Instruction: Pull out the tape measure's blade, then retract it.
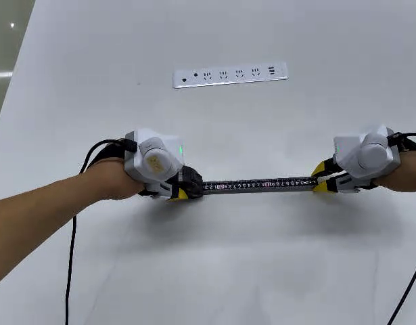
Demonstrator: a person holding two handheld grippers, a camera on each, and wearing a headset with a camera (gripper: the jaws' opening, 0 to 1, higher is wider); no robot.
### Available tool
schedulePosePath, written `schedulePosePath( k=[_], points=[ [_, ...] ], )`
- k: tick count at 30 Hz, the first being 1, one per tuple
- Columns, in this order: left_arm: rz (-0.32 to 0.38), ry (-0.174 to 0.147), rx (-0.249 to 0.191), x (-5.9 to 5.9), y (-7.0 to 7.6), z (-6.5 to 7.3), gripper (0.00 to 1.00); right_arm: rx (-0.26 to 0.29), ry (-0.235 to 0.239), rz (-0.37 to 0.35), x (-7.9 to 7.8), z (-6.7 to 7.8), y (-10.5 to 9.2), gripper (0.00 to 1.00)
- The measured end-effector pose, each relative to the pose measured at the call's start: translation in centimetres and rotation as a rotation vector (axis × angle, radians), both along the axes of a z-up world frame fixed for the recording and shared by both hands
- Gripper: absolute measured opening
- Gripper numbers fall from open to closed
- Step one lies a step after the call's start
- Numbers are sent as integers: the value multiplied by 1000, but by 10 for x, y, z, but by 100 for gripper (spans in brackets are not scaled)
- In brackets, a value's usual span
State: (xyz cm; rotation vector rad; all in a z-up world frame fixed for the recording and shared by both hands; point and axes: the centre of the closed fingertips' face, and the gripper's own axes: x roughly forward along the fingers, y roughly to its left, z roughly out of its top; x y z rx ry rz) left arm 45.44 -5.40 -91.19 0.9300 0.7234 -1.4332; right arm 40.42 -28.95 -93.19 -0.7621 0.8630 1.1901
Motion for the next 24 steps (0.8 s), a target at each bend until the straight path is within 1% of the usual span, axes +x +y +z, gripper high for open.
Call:
schedulePosePath(
  k=[13, 16, 20, 24],
  points=[
    [2, -4, -9, 1, 0, -1, 35, -18, -7, -10, 1, 0, -1, 15],
    [1, -6, -15, 2, -1, -1, 35, -18, -11, -10, 1, 1, -1, 15],
    [7, -7, -31, 2, -2, 0, 36, -32, -14, -6, 2, 0, -1, 15],
    [8, -10, -34, 2, -2, 0, 36, -40, -16, -9, 3, 0, -1, 16]
  ],
)
